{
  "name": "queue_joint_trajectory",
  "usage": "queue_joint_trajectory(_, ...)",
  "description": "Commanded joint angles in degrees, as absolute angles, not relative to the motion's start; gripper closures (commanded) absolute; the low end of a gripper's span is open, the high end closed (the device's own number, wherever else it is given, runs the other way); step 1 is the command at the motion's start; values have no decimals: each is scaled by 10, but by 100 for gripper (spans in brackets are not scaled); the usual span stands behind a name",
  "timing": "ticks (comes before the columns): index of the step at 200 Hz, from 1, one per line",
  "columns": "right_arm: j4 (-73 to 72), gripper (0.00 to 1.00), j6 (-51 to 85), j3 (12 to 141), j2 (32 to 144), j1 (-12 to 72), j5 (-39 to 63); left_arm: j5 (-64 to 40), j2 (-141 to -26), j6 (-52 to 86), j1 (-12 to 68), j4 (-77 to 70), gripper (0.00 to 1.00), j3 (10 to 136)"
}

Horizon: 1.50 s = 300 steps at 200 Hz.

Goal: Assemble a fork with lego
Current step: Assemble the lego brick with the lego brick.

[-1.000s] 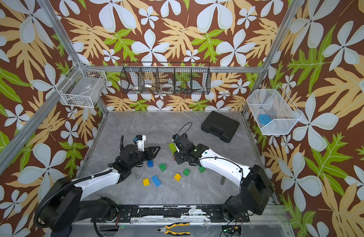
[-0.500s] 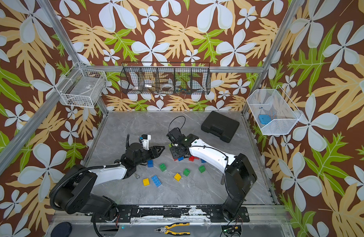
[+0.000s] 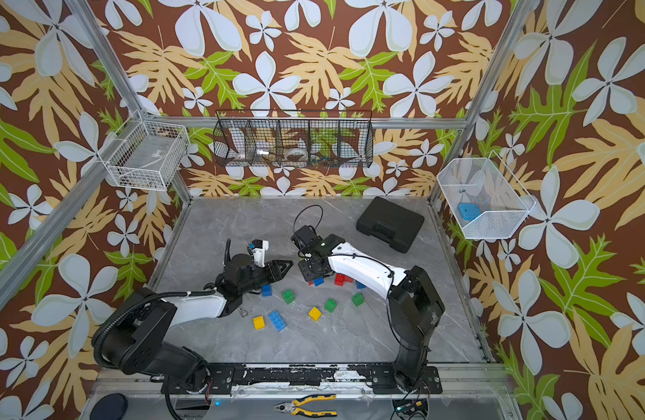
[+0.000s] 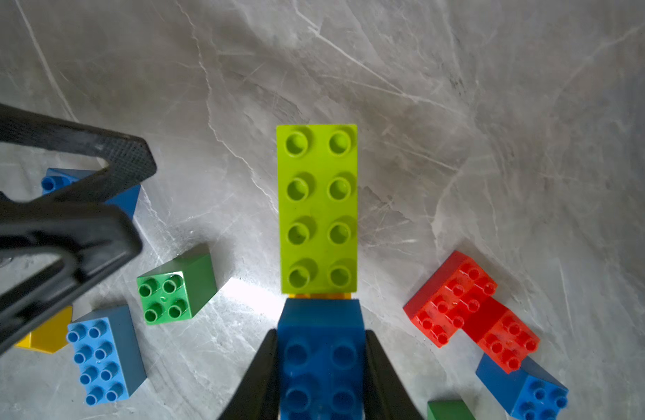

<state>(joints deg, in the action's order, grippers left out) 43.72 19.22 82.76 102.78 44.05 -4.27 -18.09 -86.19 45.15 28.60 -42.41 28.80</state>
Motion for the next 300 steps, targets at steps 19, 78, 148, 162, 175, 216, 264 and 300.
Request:
queue_joint_trajectory(19,443,84,188,836,1036,441,-44,-183,-865,453,286,-443,51,292)
queue_joint_trajectory(78,439,85,187,835,1045,437,-46,-180,-860,454,286,-444,51,287)
queue_joint_trajectory(148,450,89,184,829,1053,422,-14,-179,-862,459,286,-454,51,281)
queue_joint_trajectory(162,456,91,179,831,1056,419,-3,-181,-862,460,286,-456,51,281)
queue_joint_trajectory(175,463,92,174,834,1062,417,4,-181,-862,460,286,-456,51,281)
queue_joint_trajectory(216,493,96,155,848,1082,414,21,-179,-859,460,286,-457,51,278)
queue_joint_trajectory(264,504,91,147,855,1090,414,22,-181,-856,461,286,-459,51,276)
queue_joint_trajectory(300,472,18,148,868,1062,414,24,-181,-841,466,286,-468,49,264)
